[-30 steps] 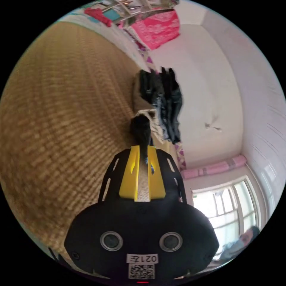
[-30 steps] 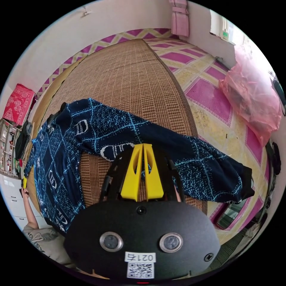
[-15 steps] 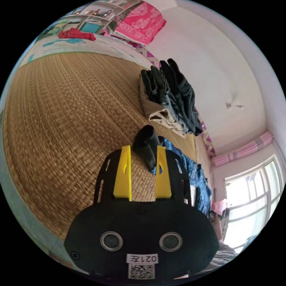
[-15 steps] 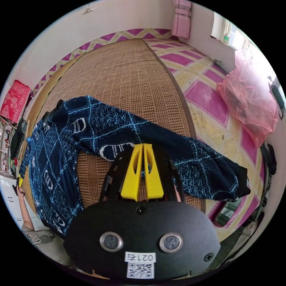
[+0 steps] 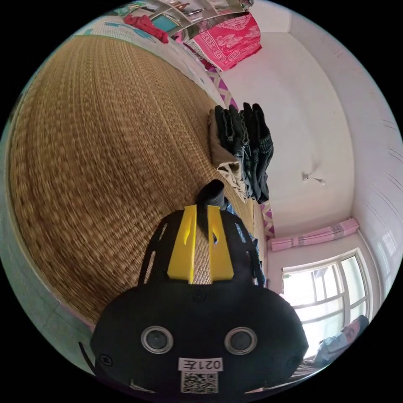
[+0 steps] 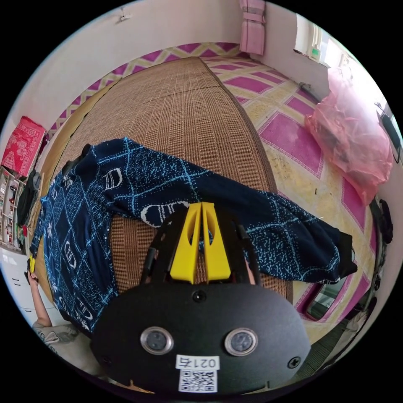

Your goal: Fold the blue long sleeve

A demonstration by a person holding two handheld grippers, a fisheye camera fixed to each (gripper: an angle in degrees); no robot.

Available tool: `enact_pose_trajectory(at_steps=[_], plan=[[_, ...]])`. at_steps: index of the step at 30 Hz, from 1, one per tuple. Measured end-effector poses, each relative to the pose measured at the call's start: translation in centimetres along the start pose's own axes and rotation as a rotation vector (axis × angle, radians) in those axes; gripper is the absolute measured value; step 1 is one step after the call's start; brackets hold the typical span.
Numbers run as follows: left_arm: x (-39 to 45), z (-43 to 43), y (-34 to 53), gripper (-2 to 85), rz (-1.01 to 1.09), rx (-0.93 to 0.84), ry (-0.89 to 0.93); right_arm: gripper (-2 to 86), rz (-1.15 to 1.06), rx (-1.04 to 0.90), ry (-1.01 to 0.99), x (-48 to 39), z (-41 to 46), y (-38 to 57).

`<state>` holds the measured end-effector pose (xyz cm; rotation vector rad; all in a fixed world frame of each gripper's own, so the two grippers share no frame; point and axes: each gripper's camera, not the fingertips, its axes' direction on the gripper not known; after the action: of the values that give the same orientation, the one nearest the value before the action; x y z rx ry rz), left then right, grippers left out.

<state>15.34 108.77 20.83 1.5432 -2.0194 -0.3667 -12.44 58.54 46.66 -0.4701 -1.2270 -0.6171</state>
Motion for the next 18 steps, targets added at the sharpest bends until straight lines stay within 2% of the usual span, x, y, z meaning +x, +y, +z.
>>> enact_pose_trajectory(at_steps=[3, 6, 8, 12, 18], plan=[[1.1, 0.6, -1.4, 11.0, 0.043, -0.006, -0.017, -0.6, 0.021, 0.010, -0.027, 1.2, -0.8, 0.1], [3.0, 3.2, -2.9, 10.8, 0.117, -0.102, -0.048, -0.6, 0.029, 0.010, -0.041, 2.2, -1.6, 0.1], [4.0, 4.6, -3.5, 9.7, 0.146, -0.154, -0.065, -0.6, 0.026, 0.008, -0.032, 2.7, -2.3, 0.1], [5.6, 8.0, -4.0, 0.8, 0.177, -0.293, -0.062, -0.6, 0.028, 0.013, -0.028, 3.5, -3.4, 0.3], [10.0, 5.4, -3.2, -0.9, 0.203, -0.048, 0.089, -0.7, 0.143, 0.058, -0.172, 7.5, -5.4, 1.4]])
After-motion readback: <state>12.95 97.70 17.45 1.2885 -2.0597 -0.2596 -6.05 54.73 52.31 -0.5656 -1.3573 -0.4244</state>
